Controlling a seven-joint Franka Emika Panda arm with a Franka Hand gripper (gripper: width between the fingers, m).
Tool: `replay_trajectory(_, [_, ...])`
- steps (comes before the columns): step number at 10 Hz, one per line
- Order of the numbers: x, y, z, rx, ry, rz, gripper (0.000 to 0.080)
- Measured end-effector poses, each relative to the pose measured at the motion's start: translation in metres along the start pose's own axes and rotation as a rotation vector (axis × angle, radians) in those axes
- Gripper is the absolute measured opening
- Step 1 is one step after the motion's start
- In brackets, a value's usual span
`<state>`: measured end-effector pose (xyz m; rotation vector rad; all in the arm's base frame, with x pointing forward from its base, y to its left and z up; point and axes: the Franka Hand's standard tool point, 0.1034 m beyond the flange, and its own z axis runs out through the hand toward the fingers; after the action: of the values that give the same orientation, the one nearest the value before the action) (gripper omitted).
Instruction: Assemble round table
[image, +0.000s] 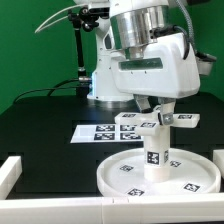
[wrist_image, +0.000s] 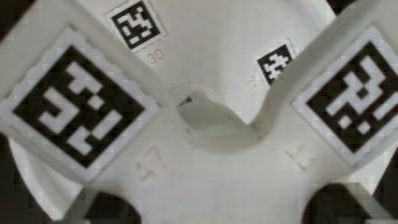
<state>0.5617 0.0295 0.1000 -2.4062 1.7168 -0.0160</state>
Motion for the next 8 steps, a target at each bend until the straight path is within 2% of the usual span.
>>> replay_trajectory(5, [-0.0046,-0.0018,0.0003,0.006,-0.011,0.25,0.0446])
replay_trajectory(8, [-0.0074,-0.002,0.0013,0.038,-0.025,0.505,0.0446])
